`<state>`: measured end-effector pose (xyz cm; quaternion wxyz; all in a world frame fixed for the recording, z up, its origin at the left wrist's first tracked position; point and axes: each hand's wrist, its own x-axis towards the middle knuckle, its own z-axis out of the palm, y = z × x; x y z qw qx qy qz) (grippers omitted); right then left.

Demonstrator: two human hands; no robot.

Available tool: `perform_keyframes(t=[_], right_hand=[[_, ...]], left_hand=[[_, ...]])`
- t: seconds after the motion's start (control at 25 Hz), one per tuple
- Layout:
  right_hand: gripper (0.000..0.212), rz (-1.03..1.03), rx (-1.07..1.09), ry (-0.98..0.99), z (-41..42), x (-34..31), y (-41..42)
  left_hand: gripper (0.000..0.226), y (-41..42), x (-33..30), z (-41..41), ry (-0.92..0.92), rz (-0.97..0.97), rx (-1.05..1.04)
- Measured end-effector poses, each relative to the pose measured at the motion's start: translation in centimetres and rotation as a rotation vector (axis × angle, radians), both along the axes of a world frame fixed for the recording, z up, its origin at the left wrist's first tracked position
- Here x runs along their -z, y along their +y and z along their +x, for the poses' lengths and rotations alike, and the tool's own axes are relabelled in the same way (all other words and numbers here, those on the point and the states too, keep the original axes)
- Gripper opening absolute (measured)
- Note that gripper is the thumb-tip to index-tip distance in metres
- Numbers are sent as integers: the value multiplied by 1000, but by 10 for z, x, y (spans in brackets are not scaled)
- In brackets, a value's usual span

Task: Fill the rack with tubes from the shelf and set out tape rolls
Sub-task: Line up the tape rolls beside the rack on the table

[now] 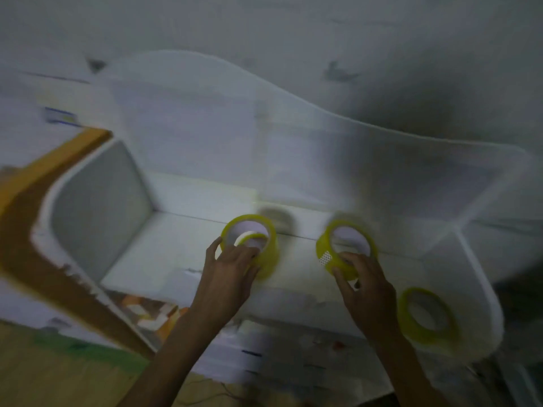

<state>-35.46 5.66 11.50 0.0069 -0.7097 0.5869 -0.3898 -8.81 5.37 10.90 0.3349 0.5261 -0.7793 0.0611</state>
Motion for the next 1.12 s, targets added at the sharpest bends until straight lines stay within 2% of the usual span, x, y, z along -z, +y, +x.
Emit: perform_keyframes(t=[0.28, 0.4, 0.64, 0.88, 1.12], right_hand=[[31, 23, -321, -50, 187, -26, 11], [21, -13, -486, -92, 282, -45, 29], [22, -77, -775, -108, 447, -63, 67], [31, -27, -1000, -94, 586, -51, 70], [30, -48, -1019, -56, 713, -26, 41]], left_hand=[[20, 97, -45, 175, 6, -82, -299], [24, 145, -62, 255, 0, -139, -435], [20, 228, -65, 389, -41, -187, -658], [25, 263, -55, 496, -45, -122, -865], [28, 247, -32, 614, -60, -97, -930]])
